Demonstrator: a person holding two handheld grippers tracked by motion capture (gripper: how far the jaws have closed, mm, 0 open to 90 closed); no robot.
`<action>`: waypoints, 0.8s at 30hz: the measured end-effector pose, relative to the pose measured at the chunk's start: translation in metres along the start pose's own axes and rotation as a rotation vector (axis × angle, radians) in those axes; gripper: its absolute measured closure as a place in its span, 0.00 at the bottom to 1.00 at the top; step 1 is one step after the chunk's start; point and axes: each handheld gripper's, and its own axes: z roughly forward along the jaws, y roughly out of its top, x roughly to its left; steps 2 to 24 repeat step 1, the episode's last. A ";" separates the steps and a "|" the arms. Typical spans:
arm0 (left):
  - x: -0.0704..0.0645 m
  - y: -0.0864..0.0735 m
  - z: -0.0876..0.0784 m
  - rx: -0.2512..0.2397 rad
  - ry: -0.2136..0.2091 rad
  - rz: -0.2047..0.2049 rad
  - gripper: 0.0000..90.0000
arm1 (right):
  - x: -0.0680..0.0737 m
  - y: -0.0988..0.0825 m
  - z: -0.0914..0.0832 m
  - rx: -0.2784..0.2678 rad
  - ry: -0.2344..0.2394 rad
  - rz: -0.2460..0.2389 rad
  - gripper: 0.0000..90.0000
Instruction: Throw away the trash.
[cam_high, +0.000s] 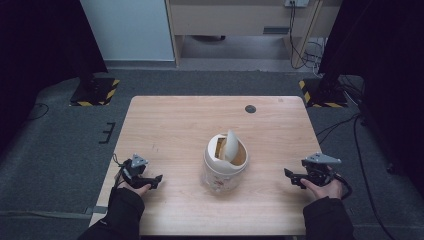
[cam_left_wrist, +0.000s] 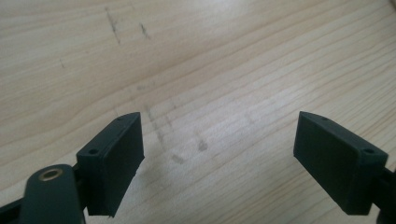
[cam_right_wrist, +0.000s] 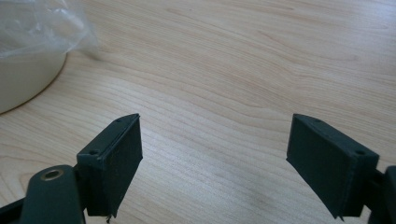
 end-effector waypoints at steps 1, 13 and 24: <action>0.000 0.000 0.001 0.007 0.001 0.003 0.17 | 0.000 0.000 0.000 0.005 0.000 -0.003 0.20; 0.000 0.000 0.001 0.007 0.001 0.003 0.17 | 0.000 0.000 0.000 0.005 0.000 -0.003 0.20; 0.000 0.000 0.001 0.007 0.001 0.003 0.17 | 0.000 0.000 0.000 0.005 0.000 -0.003 0.20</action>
